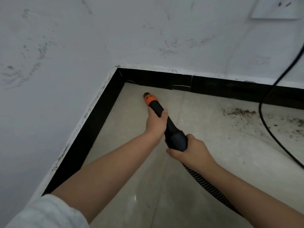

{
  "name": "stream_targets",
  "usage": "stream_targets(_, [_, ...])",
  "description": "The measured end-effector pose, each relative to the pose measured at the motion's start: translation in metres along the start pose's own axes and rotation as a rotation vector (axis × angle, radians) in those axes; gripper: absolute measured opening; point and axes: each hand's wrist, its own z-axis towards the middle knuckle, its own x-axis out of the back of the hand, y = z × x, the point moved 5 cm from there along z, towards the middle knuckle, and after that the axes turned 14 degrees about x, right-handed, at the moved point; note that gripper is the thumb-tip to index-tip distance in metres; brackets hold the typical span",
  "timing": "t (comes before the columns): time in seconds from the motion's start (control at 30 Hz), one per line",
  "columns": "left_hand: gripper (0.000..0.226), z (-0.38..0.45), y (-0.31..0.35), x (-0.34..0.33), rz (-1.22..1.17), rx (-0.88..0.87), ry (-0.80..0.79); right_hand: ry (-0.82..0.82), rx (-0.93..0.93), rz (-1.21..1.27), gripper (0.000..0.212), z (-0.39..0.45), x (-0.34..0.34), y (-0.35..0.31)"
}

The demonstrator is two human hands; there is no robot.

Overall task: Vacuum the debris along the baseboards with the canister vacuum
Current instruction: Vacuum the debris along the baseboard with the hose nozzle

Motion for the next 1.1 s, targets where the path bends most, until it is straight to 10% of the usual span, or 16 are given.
stream_targets(0.5, [0.085,-0.125,-0.016,-0.162,0.32,-0.063,-0.344,0.226,-0.221,-0.117,0.047,-0.149,0.107,0.073])
stream_targets(1.1, [0.065,-0.105,-0.007,-0.188,0.451,0.138,-0.274,0.192,-0.302,-0.084,0.043,-0.154,0.113,0.085])
